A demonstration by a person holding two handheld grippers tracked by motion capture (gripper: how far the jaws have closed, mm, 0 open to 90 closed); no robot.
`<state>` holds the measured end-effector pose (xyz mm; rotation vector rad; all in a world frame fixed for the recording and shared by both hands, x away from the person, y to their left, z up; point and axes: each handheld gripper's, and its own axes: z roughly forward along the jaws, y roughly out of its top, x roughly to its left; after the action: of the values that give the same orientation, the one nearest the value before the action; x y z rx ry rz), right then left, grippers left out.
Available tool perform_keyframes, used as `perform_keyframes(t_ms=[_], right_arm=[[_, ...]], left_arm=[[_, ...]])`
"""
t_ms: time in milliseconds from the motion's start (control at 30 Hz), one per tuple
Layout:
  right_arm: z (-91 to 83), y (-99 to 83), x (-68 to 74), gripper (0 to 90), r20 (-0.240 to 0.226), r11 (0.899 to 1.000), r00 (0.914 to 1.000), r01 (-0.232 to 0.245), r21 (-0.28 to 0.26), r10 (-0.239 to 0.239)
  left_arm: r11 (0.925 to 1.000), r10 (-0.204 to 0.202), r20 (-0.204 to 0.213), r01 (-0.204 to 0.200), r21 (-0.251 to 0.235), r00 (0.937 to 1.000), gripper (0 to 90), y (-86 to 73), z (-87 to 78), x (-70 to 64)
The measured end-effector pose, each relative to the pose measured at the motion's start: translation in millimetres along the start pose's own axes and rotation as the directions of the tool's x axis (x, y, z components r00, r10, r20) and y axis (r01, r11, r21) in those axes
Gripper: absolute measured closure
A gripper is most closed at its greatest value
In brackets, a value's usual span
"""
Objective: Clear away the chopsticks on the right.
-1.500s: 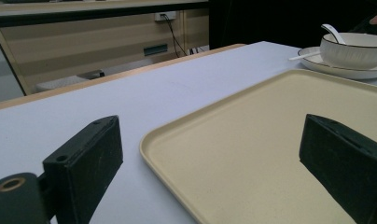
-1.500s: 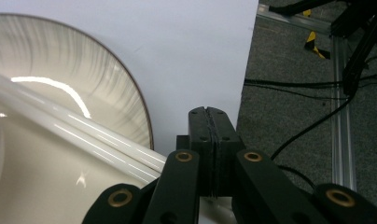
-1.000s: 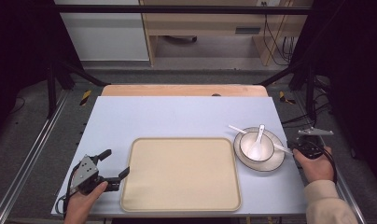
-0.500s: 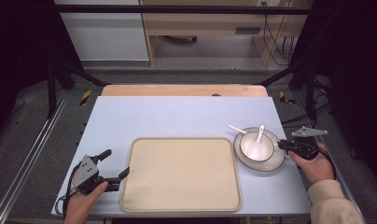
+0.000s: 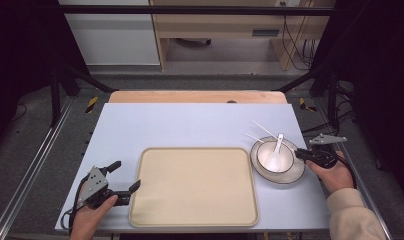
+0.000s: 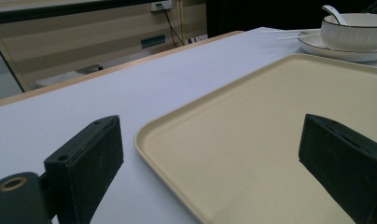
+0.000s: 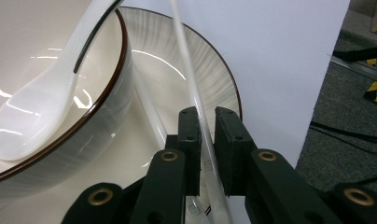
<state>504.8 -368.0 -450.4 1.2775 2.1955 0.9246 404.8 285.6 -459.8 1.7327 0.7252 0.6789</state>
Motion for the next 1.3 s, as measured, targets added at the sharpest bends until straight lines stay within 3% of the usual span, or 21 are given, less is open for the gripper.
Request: perform_keyframes(t_ms=[100,333,567,633,767,867,933,967,1000,1033,1100,1133,1300], right_arm=[[2.0,-1.1,-0.6,83.6,-0.008,1.0,0.9998,0.02,0.009,-0.02],[-4.2,-0.2,-0.3,84.1,-0.003,1.0,1.0,0.004,-0.021,-0.004],[-25.3,4.3,2.9,84.2,0.047,0.992,0.9961,-0.069,-0.107,0.075],[-33.1,6.2,9.0,84.2,0.089,0.99,0.9939,-0.054,-0.127,0.065],[-47.9,10.9,29.2,84.2,0.144,0.974,0.9829,-0.083,-0.211,0.115],[-59.9,19.1,48.8,84.2,0.183,0.967,0.9783,-0.05,-0.248,0.097],[-70.1,24.9,64.1,84.2,0.182,0.962,0.9794,-0.036,-0.271,0.088],[-70.1,24.9,64.1,84.2,0.182,0.962,0.9794,-0.036,-0.271,0.088],[-80.7,30.0,82.9,84.2,0.149,0.954,0.9862,-0.024,-0.3,0.072],[-84.5,31.8,92.0,84.1,0.133,0.952,0.9894,-0.014,-0.307,0.058],[-86.8,32.6,99.0,84.1,0.126,0.951,0.9908,-0.009,-0.308,0.05],[-90.3,32.9,118.4,84.2,0.1,0.952,0.9946,0.004,-0.306,0.028],[-86.2,26.5,155.4,84.1,0.053,0.962,0.9986,0.022,-0.271,-0.008]], left_arm=[[1.0,-0.001,0.0,0.001,0.0,1.0,6.2,0.0,-0.2,0.1],[1.0,0.0,0.0,0.0,0.002,1.0,6.2,-0.1,-0.1,0.1],[1.0,-0.002,-0.017,0.002,0.001,0.9999,6.2,-0.2,-1.9,1.5],[1.0,-0.002,-0.018,0.002,0.004,0.9998,6.2,-0.5,-1.7,2.0],[1.0,-0.001,-0.027,0.001,0.005,0.9996,6.0,-0.3,-1.7,2.4],[1.0,-0.002,-0.034,0.002,0.001,0.9994,6.0,-0.1,-3.4,3.2],[1.0,-0.003,-0.039,0.003,-0.001,0.9992,6.0,-0.1,-4.7,3.9],[1.0,-0.003,-0.039,0.003,-0.001,0.9992,6.1,-0.1,-4.7,3.9],[1.0,-0.004,-0.04,0.004,-0.001,0.9992,6.0,-0.2,-5.4,4.3],[1.0,-0.006,-0.044,0.006,-0.004,0.999,6.0,-0.1,-6.3,4.6],[1.0,-0.006,-0.045,0.006,-0.005,0.999,6.0,0.1,-7.2,5.1],[0.9999,-0.009,-0.048,0.009,-0.007,0.9988,6.1,0.2,-8.1,5.4],[0.9996,-0.027,-0.074,0.026,-0.01,0.9969,5.6,-0.3,-8.7,7.2]])
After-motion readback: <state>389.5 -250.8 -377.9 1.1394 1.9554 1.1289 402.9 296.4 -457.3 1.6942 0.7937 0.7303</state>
